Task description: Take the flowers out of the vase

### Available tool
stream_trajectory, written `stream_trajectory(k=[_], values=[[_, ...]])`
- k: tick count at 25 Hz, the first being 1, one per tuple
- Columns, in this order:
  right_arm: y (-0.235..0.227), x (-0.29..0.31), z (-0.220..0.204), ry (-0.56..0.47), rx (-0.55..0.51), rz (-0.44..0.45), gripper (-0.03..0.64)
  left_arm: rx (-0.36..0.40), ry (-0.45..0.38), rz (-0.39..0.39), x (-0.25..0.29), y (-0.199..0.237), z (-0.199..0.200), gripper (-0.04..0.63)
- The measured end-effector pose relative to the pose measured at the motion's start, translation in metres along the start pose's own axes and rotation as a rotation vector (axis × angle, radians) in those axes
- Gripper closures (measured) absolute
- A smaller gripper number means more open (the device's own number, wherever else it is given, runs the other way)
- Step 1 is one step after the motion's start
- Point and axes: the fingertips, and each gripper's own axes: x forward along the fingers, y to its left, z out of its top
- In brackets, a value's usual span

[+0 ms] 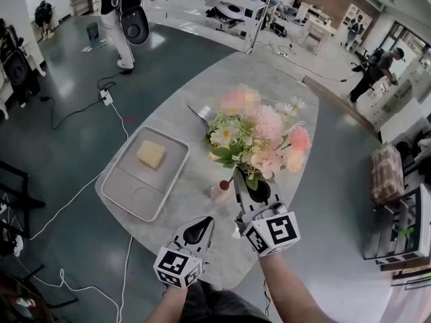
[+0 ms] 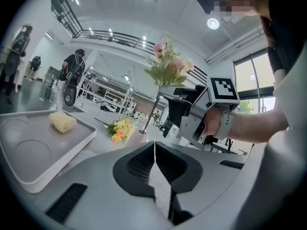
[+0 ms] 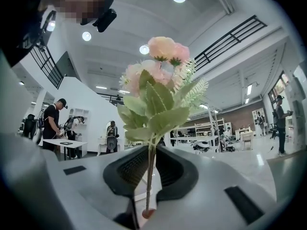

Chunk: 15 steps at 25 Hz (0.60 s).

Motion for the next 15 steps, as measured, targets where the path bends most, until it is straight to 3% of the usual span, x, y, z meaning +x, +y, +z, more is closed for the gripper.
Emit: stream_trajectory(k=[15], values=[[0.006, 0.002, 0.009, -0.019, -0.010, -0.001, 0.558, 0.016, -0.024, 0.048, -0.009, 0.026, 0.017, 0.578]])
